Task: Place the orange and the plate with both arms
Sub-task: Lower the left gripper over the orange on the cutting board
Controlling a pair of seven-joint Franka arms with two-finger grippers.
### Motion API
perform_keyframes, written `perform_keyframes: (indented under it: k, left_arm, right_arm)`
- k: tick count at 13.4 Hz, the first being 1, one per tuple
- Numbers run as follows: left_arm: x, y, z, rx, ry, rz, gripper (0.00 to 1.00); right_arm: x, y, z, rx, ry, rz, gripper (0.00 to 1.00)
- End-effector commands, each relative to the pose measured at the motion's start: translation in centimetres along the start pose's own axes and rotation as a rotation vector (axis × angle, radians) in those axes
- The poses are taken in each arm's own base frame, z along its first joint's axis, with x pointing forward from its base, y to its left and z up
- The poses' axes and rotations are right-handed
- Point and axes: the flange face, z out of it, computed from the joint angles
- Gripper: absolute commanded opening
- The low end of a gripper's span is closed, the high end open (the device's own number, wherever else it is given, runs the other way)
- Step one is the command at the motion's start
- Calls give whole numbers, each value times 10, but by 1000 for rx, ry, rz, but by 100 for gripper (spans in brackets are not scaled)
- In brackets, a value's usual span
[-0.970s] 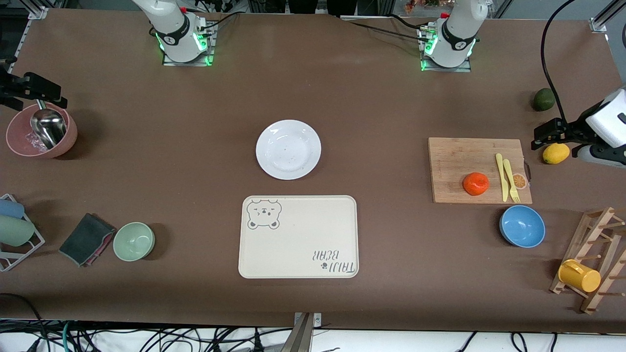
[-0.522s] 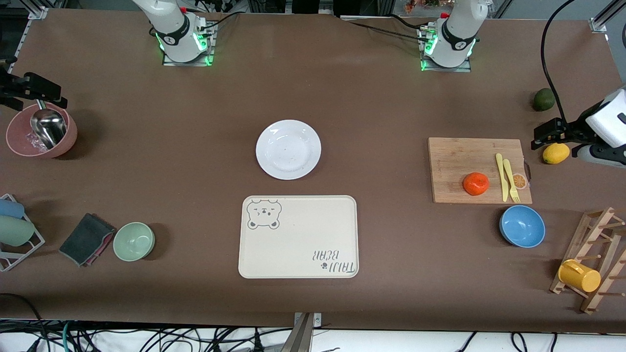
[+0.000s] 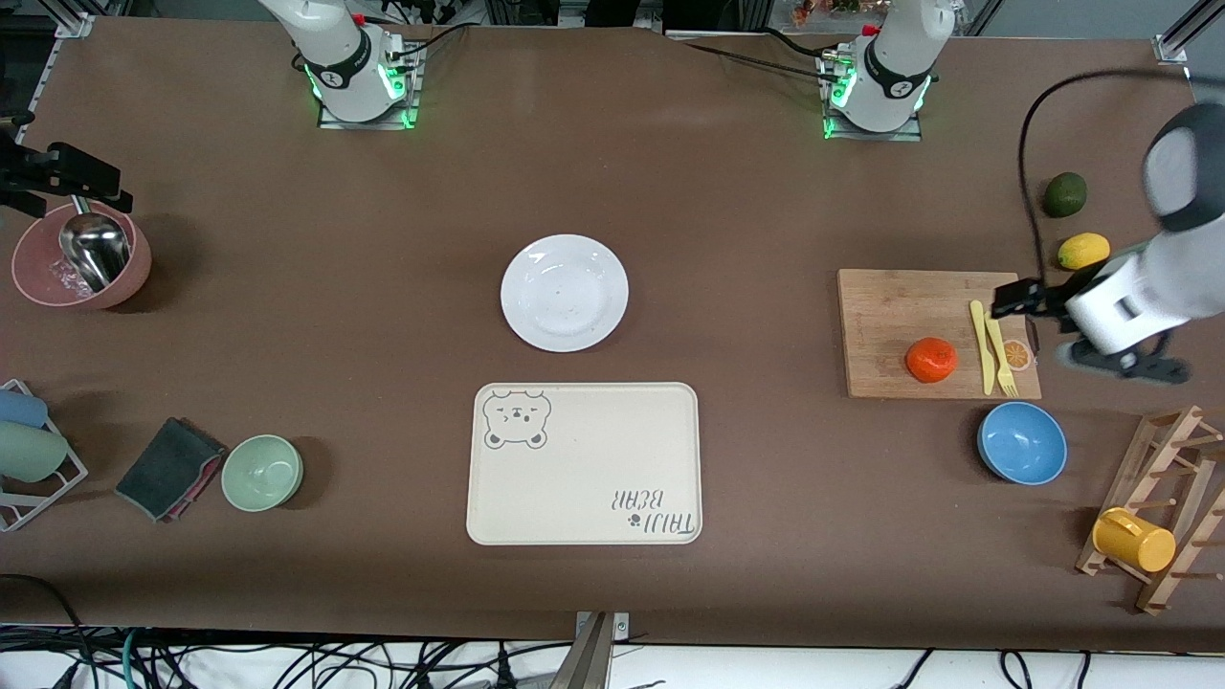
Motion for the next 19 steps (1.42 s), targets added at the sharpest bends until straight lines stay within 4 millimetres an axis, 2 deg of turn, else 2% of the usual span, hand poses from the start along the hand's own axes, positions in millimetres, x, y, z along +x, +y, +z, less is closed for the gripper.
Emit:
perform_keyframes:
  k: [1, 2, 4, 6, 13, 19]
  left_arm:
    - [32, 13, 49, -20, -30, 26, 100]
    - [36, 19, 72, -14, -6, 31, 100]
    - [38, 18, 110, 0, 51, 29, 100]
    - [36, 16, 130, -1, 42, 24, 100]
    - [43, -2, 185, 3, -11, 6, 100]
    - [43, -13, 212, 33, -62, 20, 100]
  right_arm:
    - [1, 0, -4, 1, 3, -5, 100]
    - [1, 0, -4, 1, 3, -5, 100]
    - [1, 0, -4, 2, 3, -7, 100]
    - [1, 1, -4, 2, 3, -5, 100]
    - [-1, 1, -2, 4, -8, -5, 100]
    - [-2, 0, -3, 3, -6, -4, 100]
